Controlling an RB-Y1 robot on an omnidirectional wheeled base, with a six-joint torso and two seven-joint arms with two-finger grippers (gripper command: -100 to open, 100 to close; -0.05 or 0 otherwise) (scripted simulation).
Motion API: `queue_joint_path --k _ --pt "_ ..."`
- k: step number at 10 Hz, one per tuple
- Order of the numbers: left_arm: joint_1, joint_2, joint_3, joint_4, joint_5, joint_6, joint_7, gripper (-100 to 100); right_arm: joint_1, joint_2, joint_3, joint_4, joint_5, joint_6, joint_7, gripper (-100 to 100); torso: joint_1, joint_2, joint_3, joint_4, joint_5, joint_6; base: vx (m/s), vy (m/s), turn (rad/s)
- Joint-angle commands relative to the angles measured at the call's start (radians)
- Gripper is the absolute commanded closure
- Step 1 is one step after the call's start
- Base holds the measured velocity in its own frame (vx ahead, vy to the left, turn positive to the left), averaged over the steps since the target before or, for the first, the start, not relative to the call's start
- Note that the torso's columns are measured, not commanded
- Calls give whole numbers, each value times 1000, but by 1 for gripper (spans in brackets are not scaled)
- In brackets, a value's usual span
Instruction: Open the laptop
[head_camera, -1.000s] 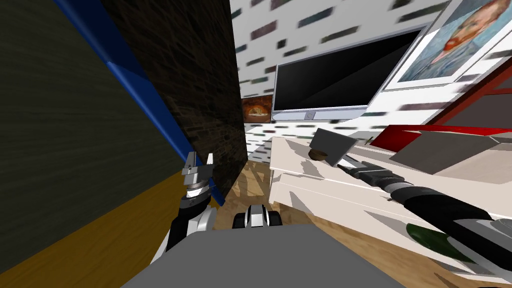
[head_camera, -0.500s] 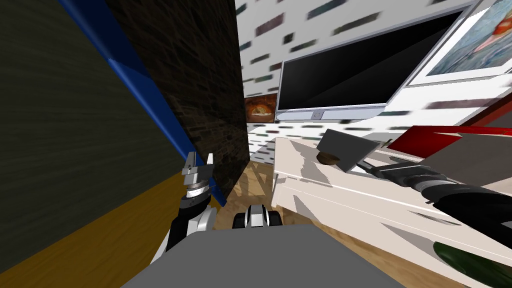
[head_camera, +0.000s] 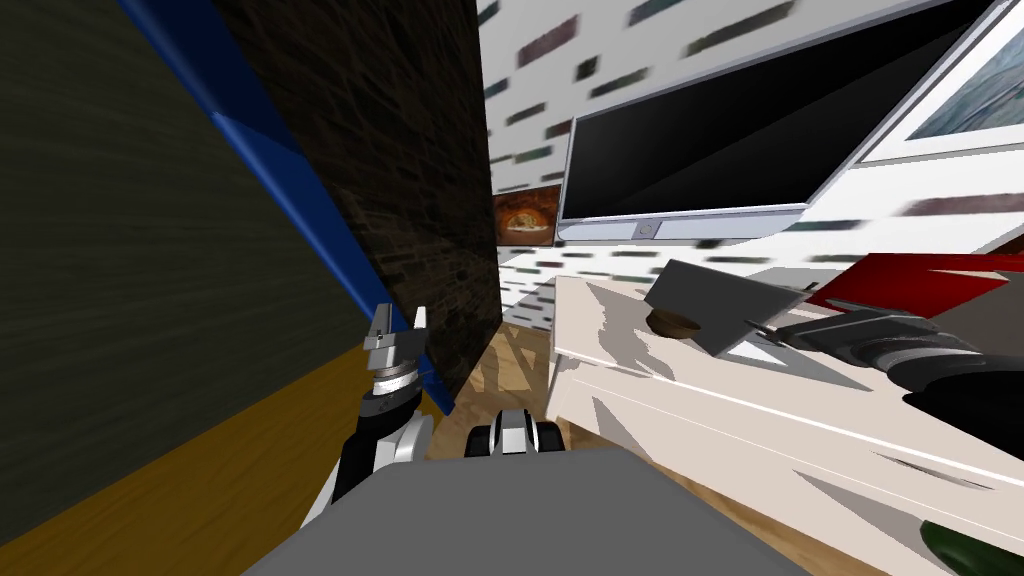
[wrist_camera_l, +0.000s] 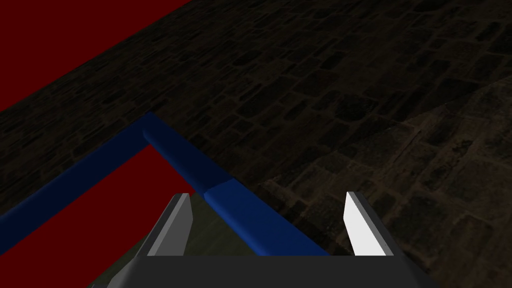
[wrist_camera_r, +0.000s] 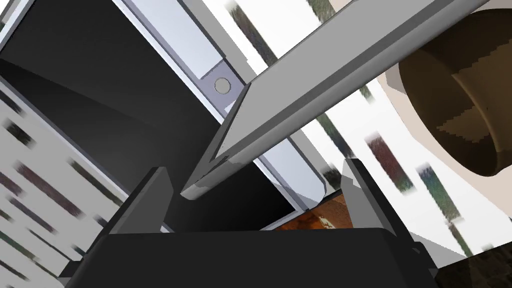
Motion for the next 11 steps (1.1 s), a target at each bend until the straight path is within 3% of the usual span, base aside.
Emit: queue_joint_path --k 1,4,5,11 --pt "0 0 0 0 0 0 0 0 41 -45 -42 16 27 48 30 -100 0 1 1 0 0 0 44 18 55" --pt "0 0 0 0 0 0 0 0 51 -44 -43 3 13 48 19 -100 -4 -2 -1 0 -1 0 50 -27 3" --pt "0 0 0 0 0 0 0 0 52 -45 -44 4 12 48 18 100 -2 0 0 0 -1 0 8 -10 -3" --pt "0 0 0 0 0 0 0 0 49 -89 -53 80 -142 -34 -126 100 -12 1 2 -1 -9 4 -40 -71 -8"
